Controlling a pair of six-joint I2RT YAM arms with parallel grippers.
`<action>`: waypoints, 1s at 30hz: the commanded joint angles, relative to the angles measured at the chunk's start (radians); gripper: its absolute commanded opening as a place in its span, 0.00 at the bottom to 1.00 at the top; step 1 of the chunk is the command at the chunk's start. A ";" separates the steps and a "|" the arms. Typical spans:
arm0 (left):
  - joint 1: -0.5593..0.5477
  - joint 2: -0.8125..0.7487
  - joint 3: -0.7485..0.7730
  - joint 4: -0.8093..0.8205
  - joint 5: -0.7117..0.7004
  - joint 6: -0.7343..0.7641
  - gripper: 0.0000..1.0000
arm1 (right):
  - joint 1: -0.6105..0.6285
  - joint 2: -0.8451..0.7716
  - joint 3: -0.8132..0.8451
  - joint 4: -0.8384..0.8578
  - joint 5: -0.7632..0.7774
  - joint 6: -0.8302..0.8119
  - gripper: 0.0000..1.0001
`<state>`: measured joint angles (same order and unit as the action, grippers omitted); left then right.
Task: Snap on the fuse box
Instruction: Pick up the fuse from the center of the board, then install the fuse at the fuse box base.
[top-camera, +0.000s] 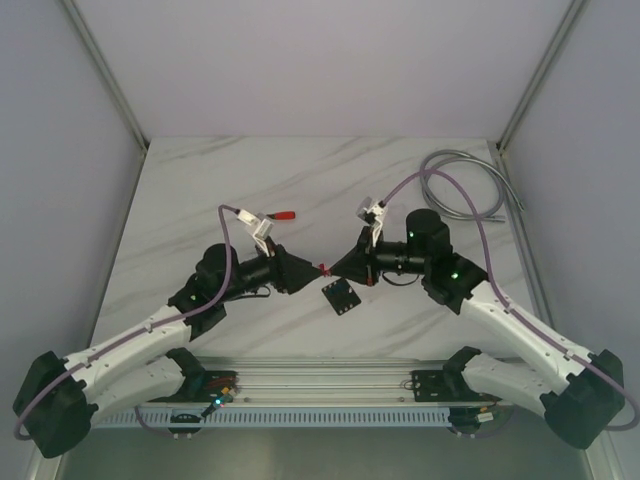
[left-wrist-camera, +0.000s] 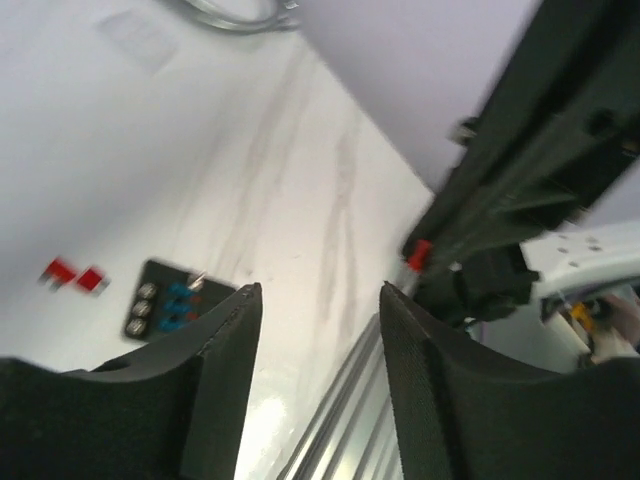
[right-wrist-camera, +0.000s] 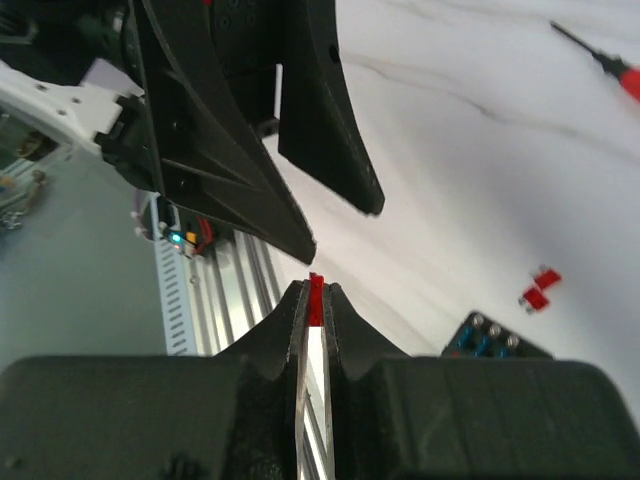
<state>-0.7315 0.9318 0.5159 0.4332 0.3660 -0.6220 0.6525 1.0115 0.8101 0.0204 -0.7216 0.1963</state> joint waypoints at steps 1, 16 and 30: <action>-0.002 -0.006 -0.072 -0.059 -0.214 -0.090 0.64 | 0.055 -0.015 -0.045 -0.122 0.244 -0.024 0.00; 0.007 0.112 -0.119 -0.170 -0.394 -0.261 0.94 | 0.309 0.075 -0.179 -0.120 0.758 0.014 0.00; 0.059 0.209 -0.125 -0.219 -0.380 -0.340 1.00 | 0.430 0.306 -0.142 -0.033 0.997 0.034 0.00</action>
<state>-0.6903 1.1236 0.4023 0.2451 -0.0063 -0.9318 1.0649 1.2800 0.6323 -0.0608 0.1745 0.2115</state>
